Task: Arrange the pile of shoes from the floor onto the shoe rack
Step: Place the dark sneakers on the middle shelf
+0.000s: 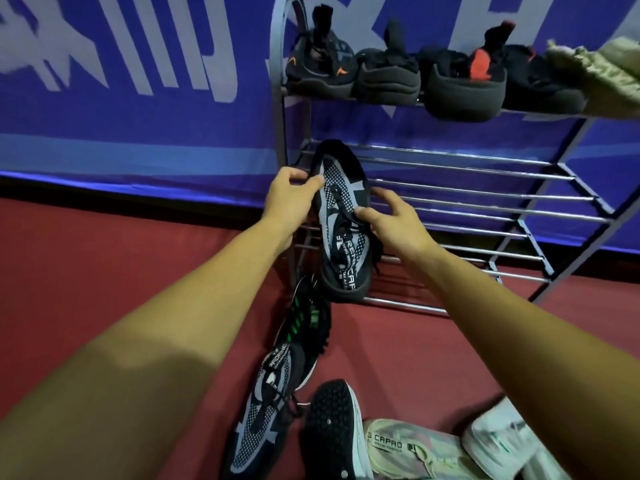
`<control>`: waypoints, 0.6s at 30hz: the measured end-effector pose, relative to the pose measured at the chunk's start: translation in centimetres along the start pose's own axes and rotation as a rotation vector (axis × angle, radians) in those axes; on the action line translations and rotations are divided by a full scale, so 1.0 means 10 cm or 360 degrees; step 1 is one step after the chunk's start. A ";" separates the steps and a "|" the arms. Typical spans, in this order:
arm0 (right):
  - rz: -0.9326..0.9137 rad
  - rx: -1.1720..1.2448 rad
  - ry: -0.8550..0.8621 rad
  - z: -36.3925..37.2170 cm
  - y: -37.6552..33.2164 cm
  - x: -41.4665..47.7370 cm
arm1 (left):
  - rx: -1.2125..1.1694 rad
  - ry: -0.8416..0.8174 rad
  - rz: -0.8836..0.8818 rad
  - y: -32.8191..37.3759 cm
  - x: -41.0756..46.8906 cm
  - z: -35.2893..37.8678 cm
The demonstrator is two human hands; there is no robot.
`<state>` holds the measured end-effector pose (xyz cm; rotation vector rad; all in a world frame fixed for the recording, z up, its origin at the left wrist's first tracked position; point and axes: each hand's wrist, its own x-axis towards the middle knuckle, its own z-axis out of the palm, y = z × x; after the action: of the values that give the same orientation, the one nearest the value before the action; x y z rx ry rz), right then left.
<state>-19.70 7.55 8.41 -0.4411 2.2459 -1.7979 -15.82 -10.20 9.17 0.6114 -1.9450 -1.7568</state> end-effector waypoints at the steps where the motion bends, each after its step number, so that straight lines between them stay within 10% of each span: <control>1: 0.0013 0.0044 0.0044 0.03 -0.02 0.03 | -0.0031 -0.0063 -0.0004 0.04 0.01 -0.02; 8: 0.0080 0.0431 0.0231 0.17 -0.27 0.28 | 0.0027 -0.0590 -0.0182 0.07 0.04 -0.17; 18: 0.0017 0.0290 0.0066 0.18 -0.27 0.42 | -0.0288 -0.0262 -0.0186 0.18 0.28 -0.10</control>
<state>-22.70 3.81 10.63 -0.3593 2.0813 -2.0013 -17.53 -12.44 11.13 0.5417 -1.8598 -2.0879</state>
